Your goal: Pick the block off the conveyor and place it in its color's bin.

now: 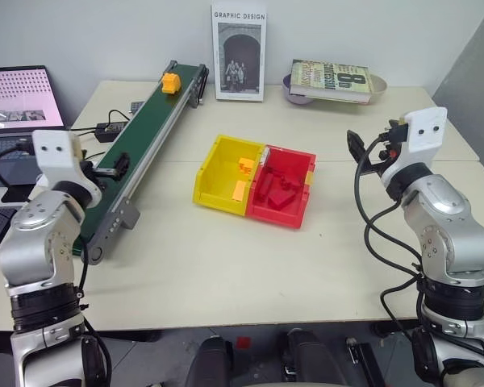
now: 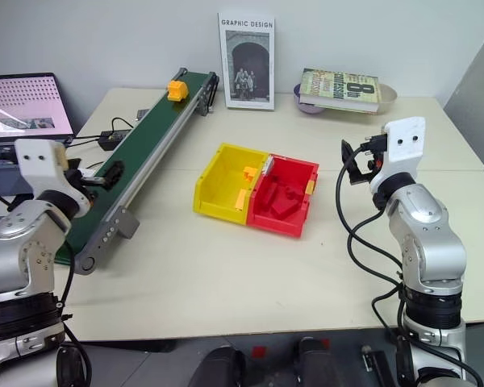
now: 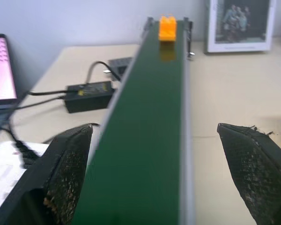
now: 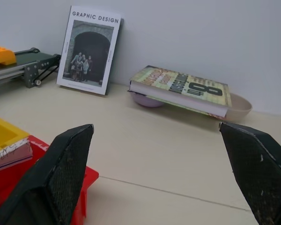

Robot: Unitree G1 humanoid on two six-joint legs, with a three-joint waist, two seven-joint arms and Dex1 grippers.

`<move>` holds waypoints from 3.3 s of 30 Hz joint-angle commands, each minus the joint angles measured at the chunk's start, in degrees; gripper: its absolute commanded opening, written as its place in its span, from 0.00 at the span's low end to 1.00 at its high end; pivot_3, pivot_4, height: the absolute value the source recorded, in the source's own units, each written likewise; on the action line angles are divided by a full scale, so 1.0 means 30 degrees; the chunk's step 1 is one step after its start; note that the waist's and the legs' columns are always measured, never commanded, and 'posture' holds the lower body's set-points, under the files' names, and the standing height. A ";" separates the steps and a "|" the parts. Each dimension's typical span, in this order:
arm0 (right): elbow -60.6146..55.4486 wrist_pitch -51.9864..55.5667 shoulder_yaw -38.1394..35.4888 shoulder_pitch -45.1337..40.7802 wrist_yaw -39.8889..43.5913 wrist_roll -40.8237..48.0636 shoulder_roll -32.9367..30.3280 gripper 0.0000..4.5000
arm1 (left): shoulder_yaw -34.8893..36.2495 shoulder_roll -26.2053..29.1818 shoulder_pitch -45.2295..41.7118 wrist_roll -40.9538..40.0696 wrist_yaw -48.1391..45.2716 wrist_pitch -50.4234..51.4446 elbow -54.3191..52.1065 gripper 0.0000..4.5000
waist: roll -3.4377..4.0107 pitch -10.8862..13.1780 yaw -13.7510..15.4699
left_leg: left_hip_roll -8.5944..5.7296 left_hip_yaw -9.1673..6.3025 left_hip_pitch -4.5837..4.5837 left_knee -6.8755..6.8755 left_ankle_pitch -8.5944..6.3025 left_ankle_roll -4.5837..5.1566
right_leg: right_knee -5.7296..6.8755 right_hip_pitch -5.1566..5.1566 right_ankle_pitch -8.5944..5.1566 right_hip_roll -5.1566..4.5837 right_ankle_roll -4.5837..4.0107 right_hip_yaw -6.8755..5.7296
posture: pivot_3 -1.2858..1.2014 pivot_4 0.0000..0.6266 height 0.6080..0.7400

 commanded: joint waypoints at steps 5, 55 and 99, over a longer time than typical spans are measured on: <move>0.0271 -0.0614 0.0806 -0.1864 0.5060 0.2772 -0.0869 1.00 | 0.0222 0.0626 0.0087 -0.0447 -0.0982 -0.0271 -0.0728 0.99 | 0.0001 0.0001 -0.0003 | 0.0003 0.0007 0.0001 0.0001 0.0000 0.0000 | -0.0004 0.0001 0.0001 -0.0002 0.0000 0.0004 | 0.52 0.24 1.00; -0.2505 0.2363 0.3585 -0.2701 1.0630 0.8675 -0.2261 1.00 | -0.1663 0.1980 -0.3073 0.0842 -0.3335 -0.2279 0.7025 0.99 | -0.0001 0.0001 0.0074 | 0.0006 -0.0012 -0.0009 -0.0005 -0.0001 0.0000 | -0.0002 -0.0006 0.0001 -0.0017 -0.0001 -0.0030 | 0.52 0.24 1.00; -0.8772 0.6455 -0.0371 0.2255 0.3262 0.7872 -0.4276 1.00 | -1.0691 -0.3382 -1.0639 -0.0438 -1.1951 -0.1924 0.7311 0.34 | -0.0003 -0.0001 -0.0102 | -0.0040 -0.0007 -0.0006 0.0005 0.0000 0.0002 | -0.0015 -0.0004 -0.0011 0.0110 -0.0007 0.0005 | 0.52 0.24 1.00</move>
